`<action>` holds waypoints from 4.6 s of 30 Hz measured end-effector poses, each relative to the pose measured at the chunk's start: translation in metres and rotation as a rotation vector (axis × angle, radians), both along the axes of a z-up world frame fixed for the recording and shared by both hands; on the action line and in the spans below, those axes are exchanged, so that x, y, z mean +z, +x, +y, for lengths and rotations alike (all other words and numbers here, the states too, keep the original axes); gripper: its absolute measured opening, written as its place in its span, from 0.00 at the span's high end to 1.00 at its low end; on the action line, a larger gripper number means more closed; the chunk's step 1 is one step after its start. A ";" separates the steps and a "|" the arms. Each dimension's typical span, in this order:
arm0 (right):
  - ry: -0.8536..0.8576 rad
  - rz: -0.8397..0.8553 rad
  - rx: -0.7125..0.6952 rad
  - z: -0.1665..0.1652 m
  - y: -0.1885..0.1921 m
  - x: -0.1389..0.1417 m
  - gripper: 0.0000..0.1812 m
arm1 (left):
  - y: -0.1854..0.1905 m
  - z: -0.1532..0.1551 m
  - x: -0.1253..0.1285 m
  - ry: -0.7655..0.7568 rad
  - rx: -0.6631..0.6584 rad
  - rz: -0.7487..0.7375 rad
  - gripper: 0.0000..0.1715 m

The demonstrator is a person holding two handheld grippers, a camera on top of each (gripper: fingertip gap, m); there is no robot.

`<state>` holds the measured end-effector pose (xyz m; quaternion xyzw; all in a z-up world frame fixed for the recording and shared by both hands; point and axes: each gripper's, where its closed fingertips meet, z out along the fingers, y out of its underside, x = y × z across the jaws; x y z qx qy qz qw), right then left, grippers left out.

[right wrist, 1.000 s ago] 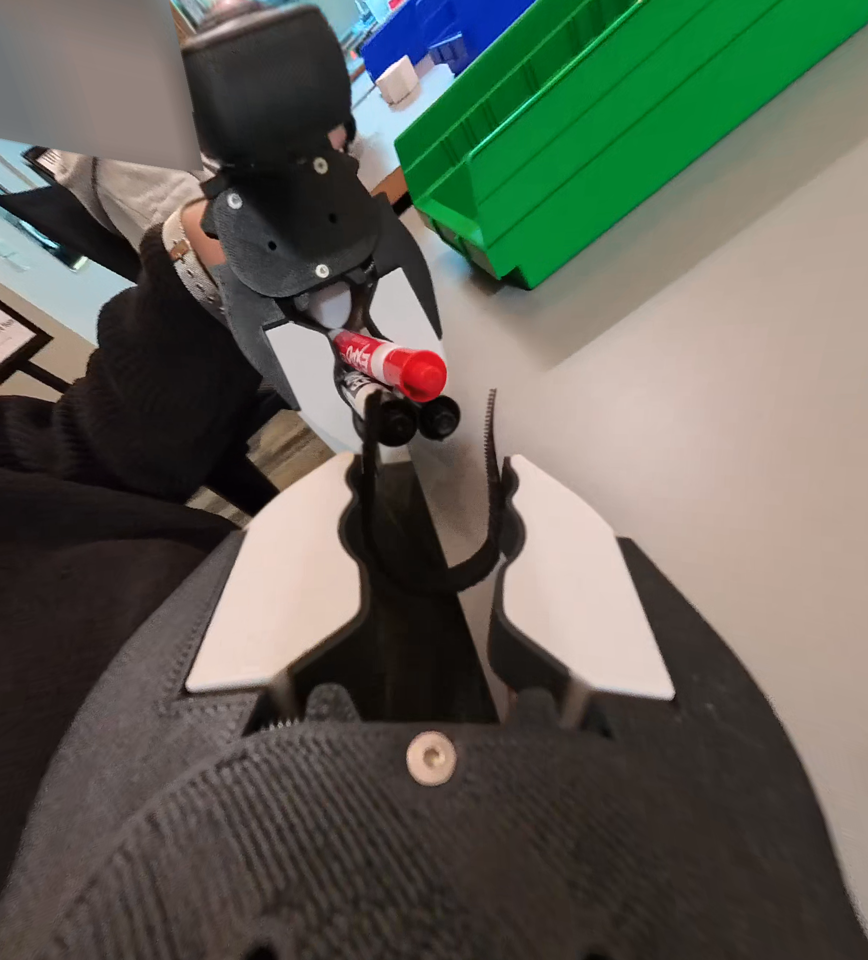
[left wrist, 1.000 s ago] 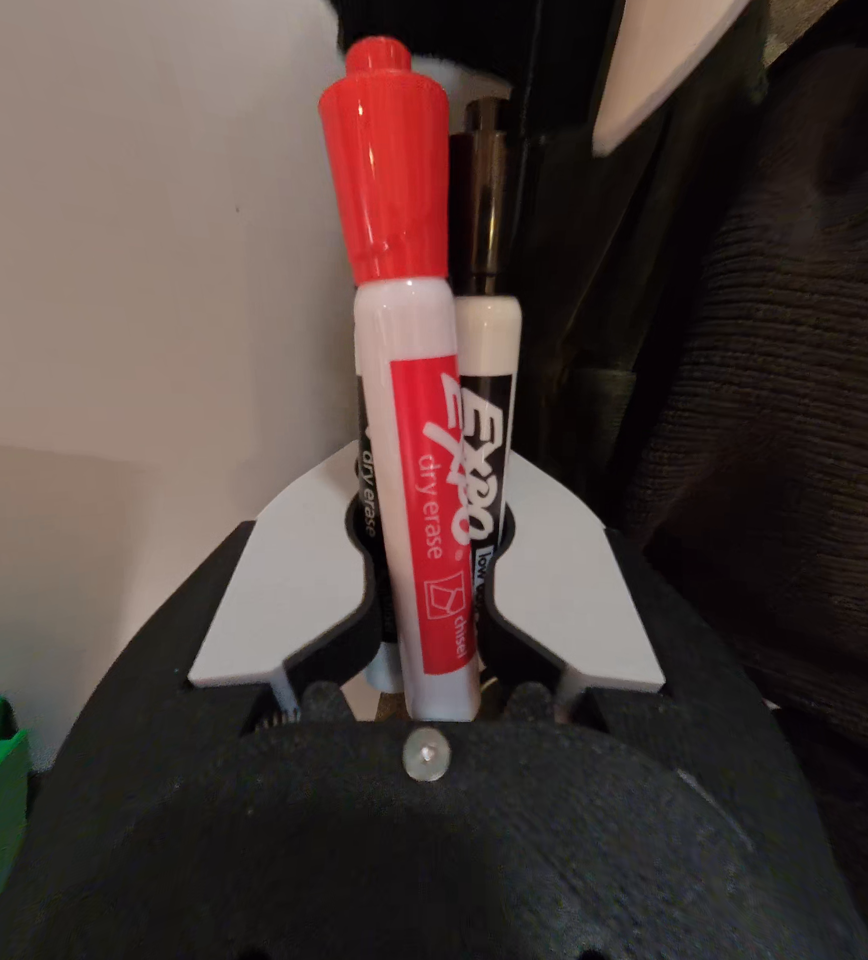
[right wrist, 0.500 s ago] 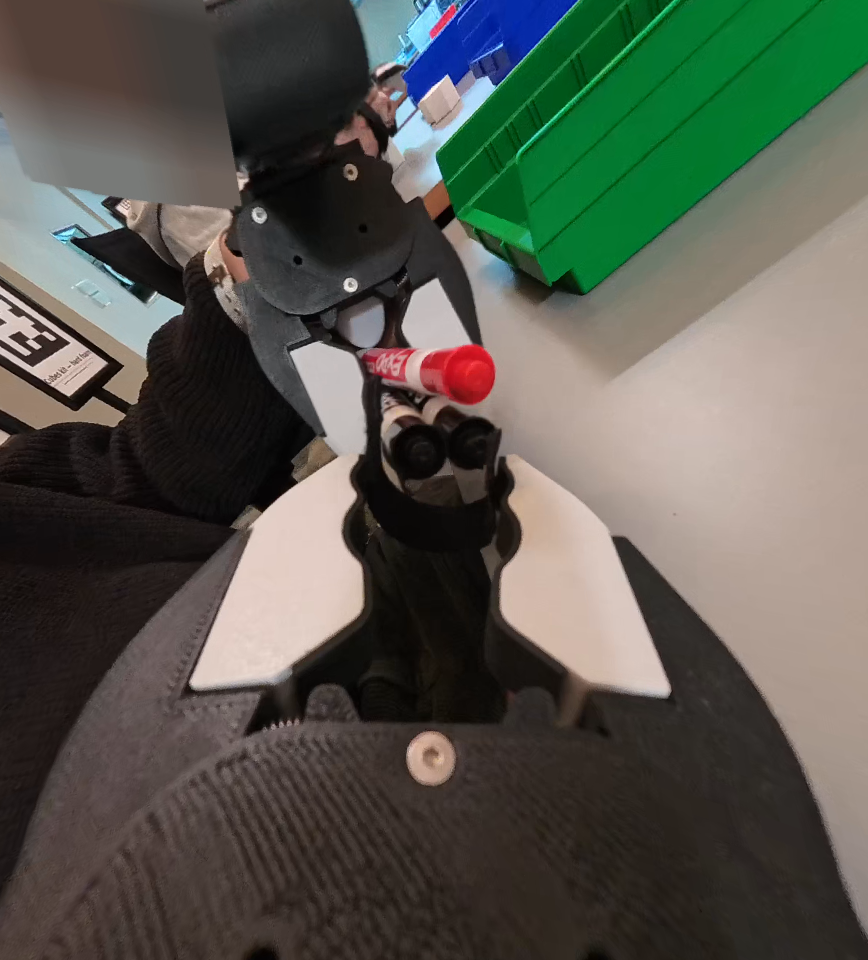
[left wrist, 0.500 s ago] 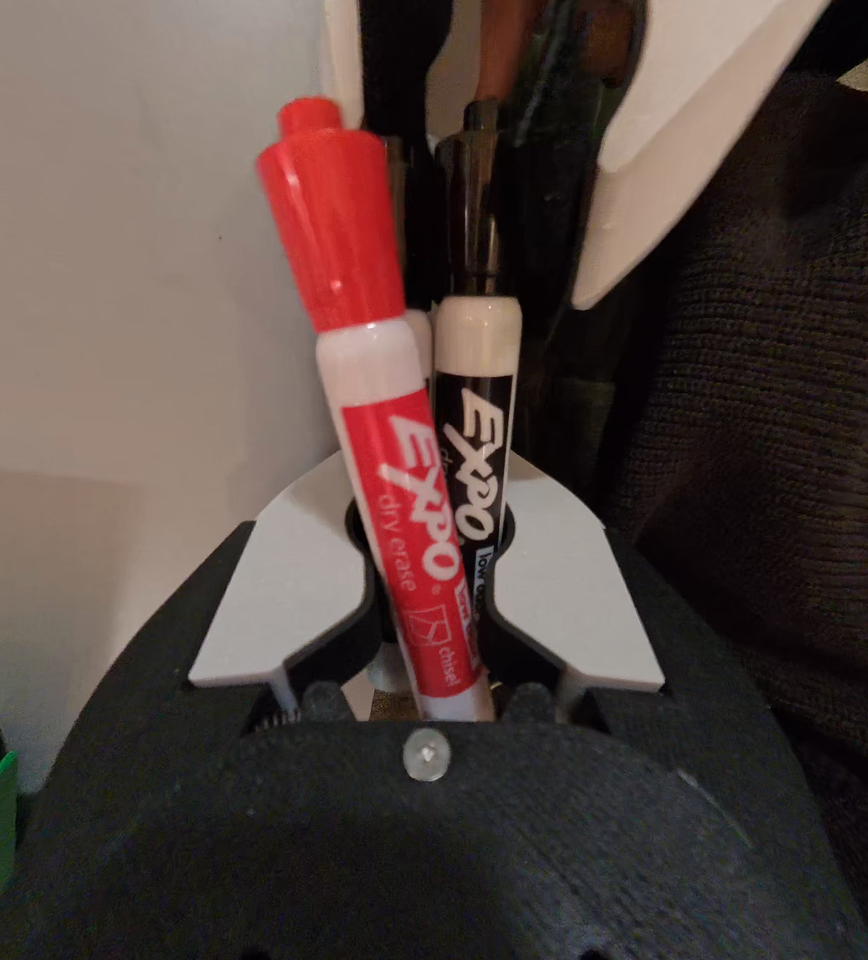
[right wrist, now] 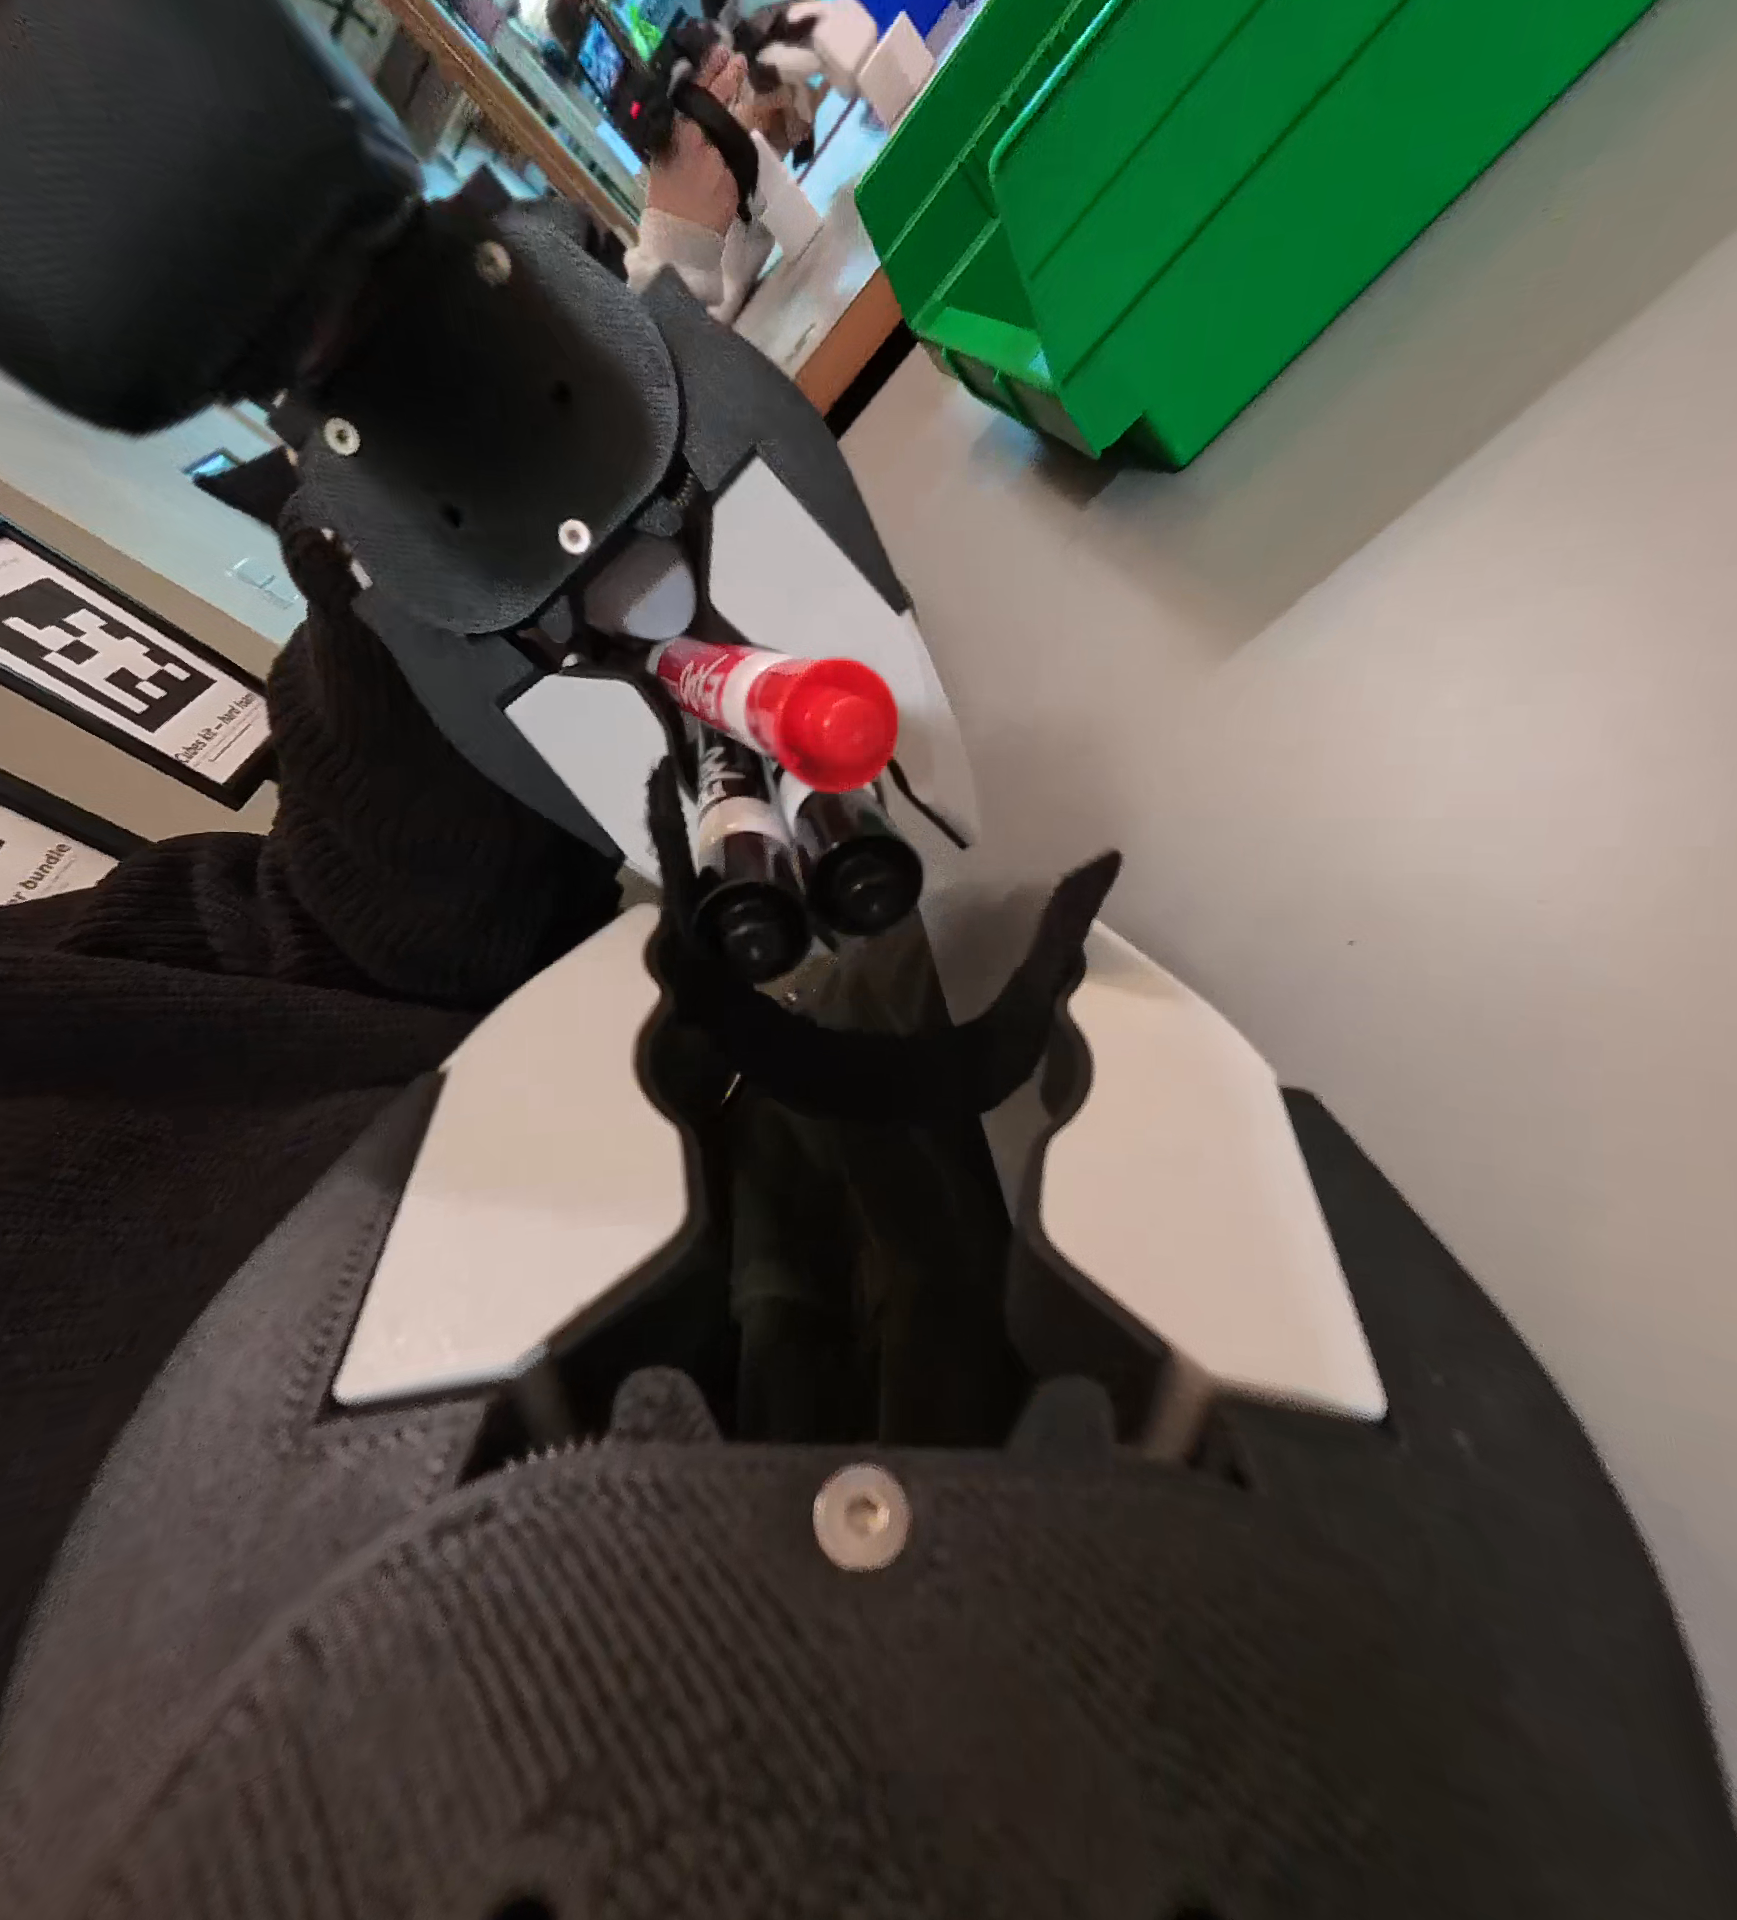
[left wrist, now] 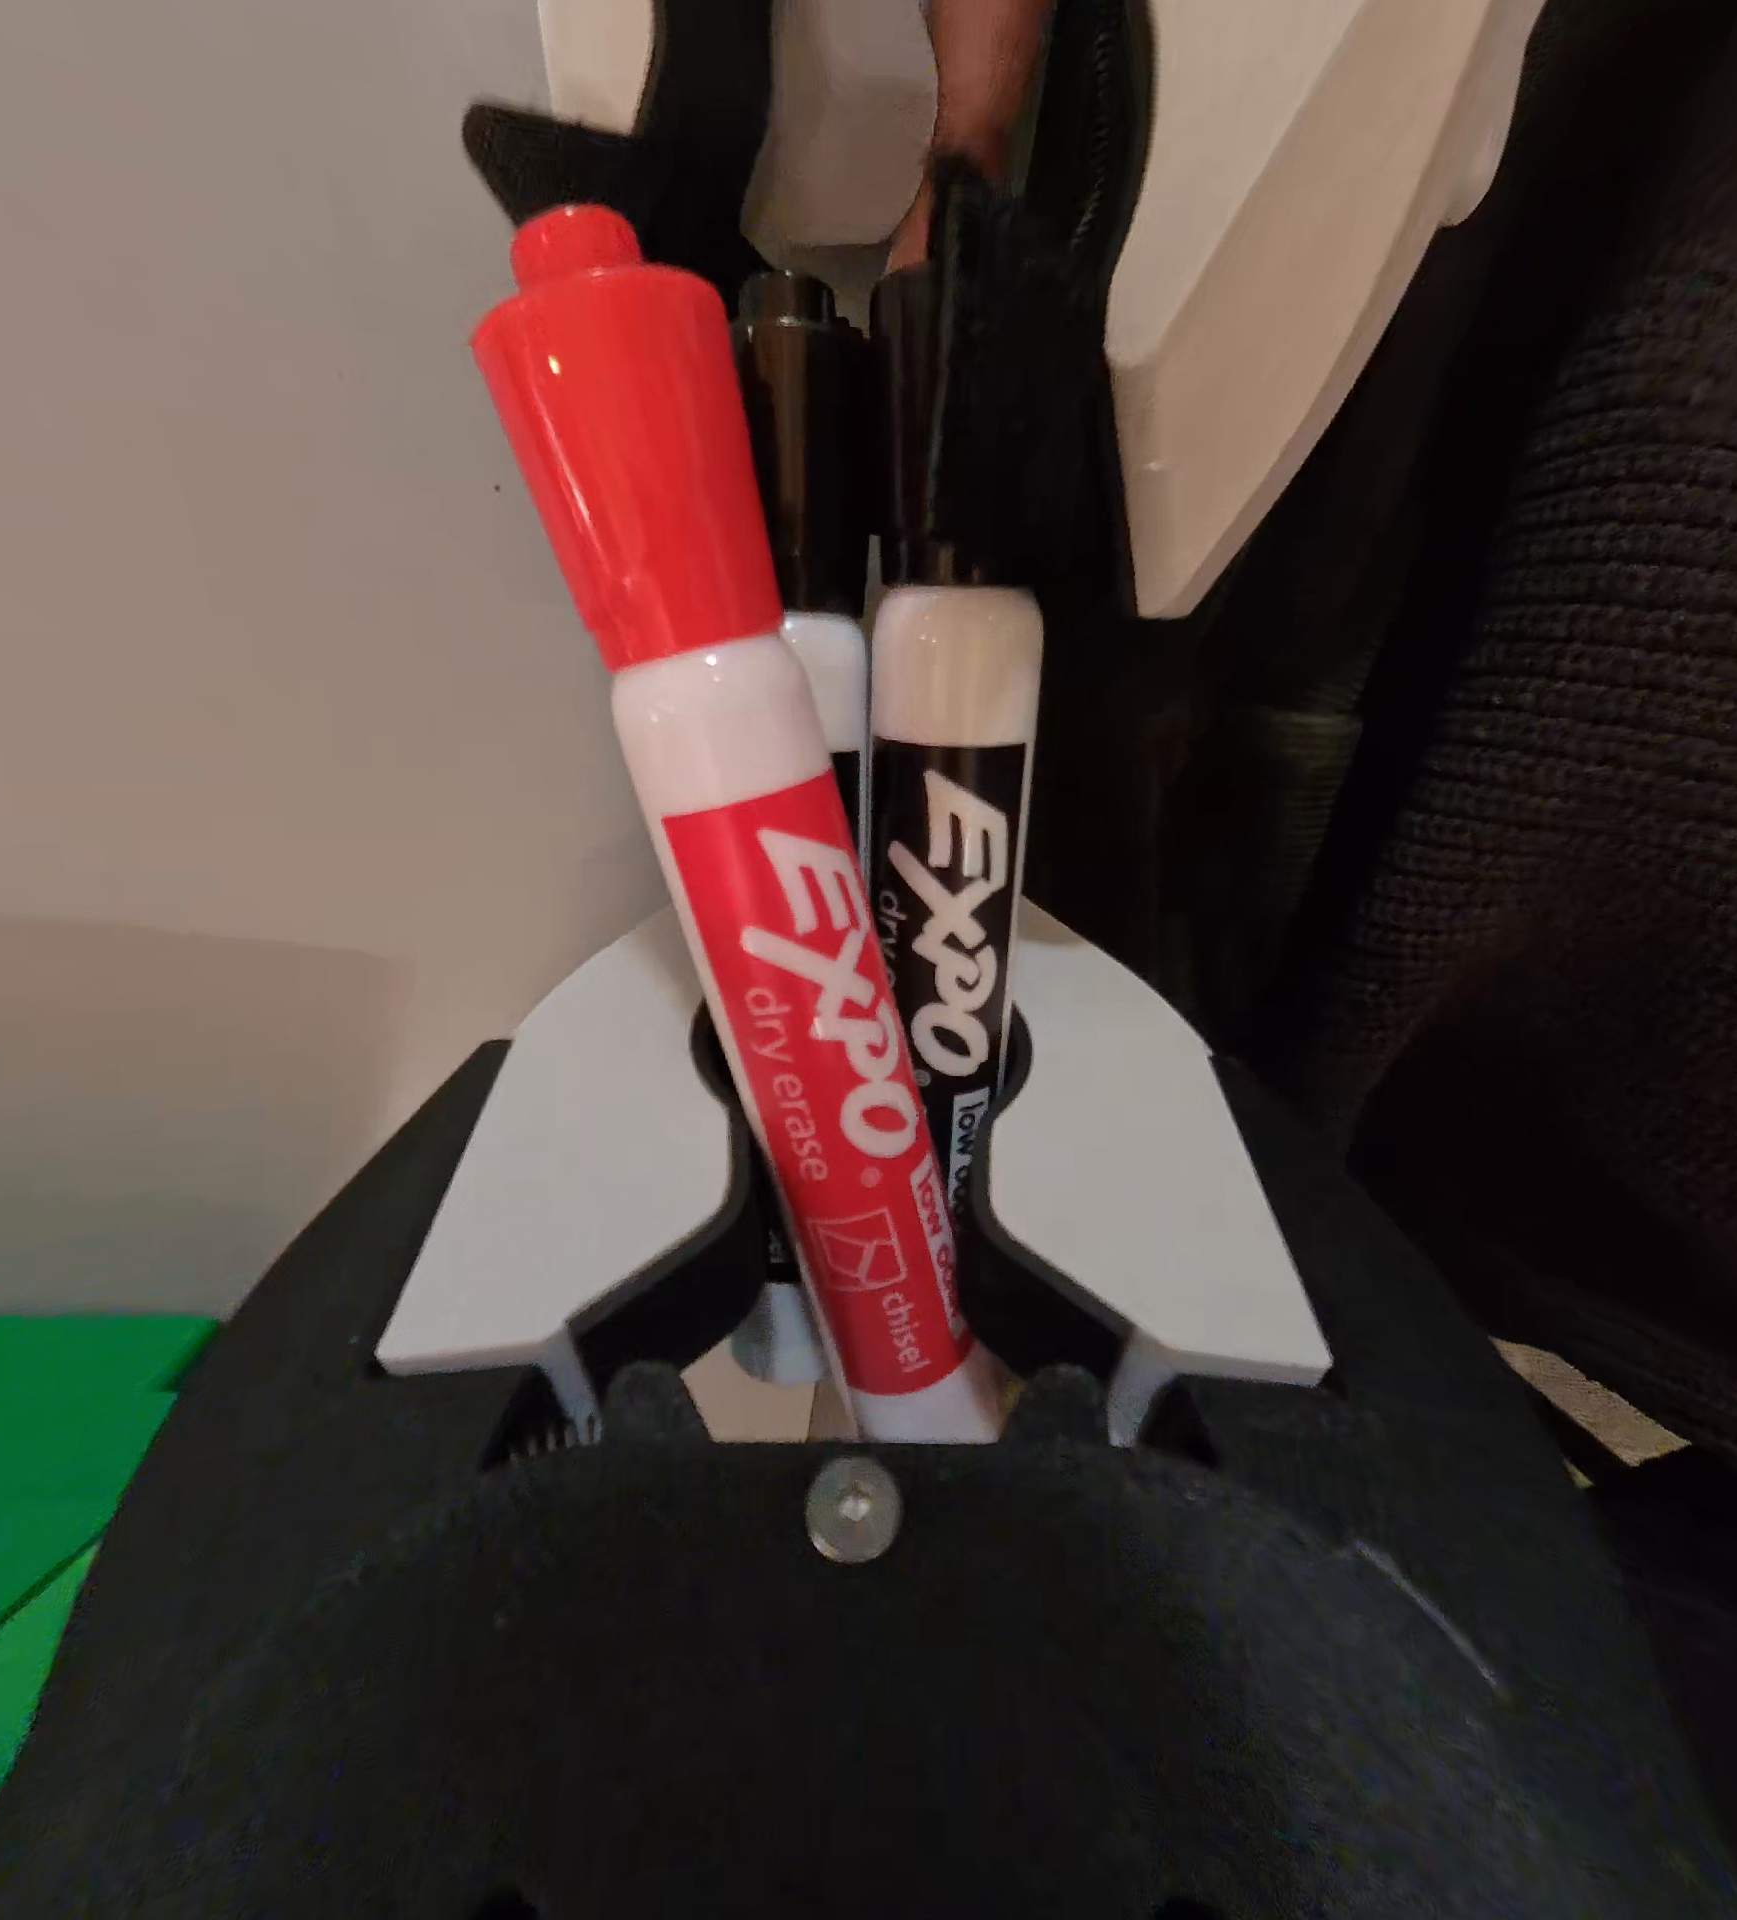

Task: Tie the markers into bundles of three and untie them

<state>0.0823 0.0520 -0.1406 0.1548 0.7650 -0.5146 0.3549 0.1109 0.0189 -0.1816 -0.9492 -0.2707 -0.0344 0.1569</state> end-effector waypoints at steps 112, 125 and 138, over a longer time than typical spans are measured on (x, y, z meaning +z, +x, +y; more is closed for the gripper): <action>0.263 0.588 0.139 0.046 0.001 -0.037 0.87 | -0.093 -0.014 -0.028 -0.067 0.018 -0.006 0.74; 0.577 0.771 0.274 0.037 0.062 -0.120 0.78 | -0.093 -0.010 -0.028 0.013 0.007 -0.009 0.74; 0.284 0.309 0.216 0.036 0.084 -0.053 0.98 | -0.095 -0.007 -0.027 0.130 0.154 0.005 0.74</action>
